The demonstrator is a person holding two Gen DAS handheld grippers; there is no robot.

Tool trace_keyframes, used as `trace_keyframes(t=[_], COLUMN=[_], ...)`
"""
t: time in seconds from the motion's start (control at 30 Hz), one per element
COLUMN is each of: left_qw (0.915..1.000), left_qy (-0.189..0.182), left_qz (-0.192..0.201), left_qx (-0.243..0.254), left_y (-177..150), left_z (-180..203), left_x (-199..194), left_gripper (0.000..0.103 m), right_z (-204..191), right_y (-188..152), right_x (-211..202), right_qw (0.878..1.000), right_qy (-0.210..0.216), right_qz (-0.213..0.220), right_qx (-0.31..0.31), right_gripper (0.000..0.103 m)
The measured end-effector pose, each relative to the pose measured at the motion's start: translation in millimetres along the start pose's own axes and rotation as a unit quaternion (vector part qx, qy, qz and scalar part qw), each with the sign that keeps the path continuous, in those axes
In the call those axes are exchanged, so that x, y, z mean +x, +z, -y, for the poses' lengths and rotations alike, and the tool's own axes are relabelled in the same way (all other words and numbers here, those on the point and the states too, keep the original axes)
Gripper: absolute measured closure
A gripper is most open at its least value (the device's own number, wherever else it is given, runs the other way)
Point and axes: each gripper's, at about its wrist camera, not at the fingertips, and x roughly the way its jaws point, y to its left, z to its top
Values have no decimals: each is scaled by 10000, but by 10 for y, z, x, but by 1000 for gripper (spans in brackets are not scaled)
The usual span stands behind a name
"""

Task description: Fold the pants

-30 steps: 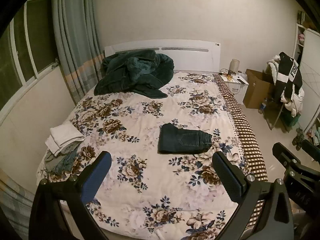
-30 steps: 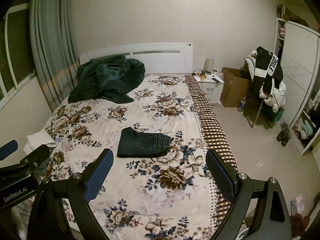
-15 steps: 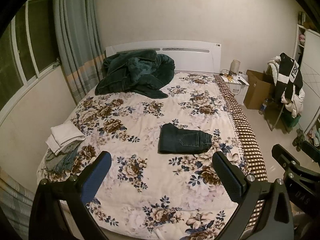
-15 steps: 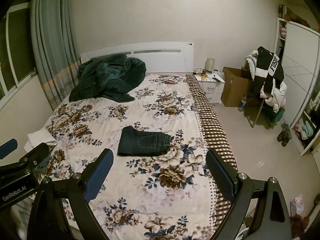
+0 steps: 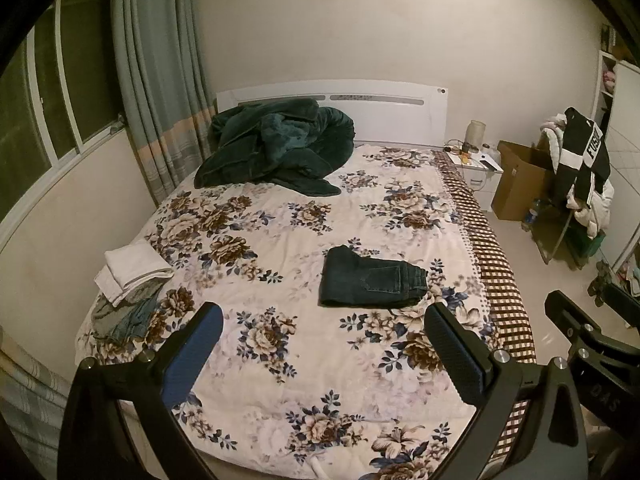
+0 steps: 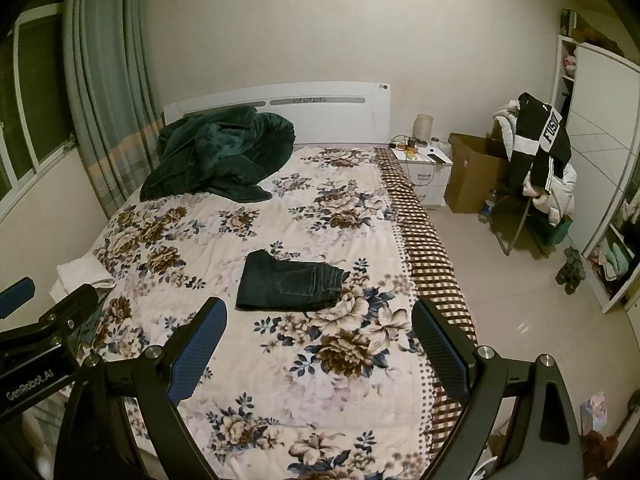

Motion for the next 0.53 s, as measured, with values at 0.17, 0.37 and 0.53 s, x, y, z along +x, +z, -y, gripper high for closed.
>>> trace_keyframes(t=[0.17,0.37,0.53], left_qw=[10000,10000,10000], left_qy=[10,9,21], left_qz=[-8,1,29], left_qx=[-5,1,2], left_y=[-6,-6,-11], left_z=[-1,-1,-13], left_x=[-15,-16,-34], left_gripper=[0,0,0], right_z=[-8,0,15], right_y=[-6,7,25], right_x=[4,10,14], right_qw=[10000,10000,10000], right_qy=[8,14,21], right_qz=[-7,-6,-2], right_qx=[1,-6,5], right_gripper=[7,7,7])
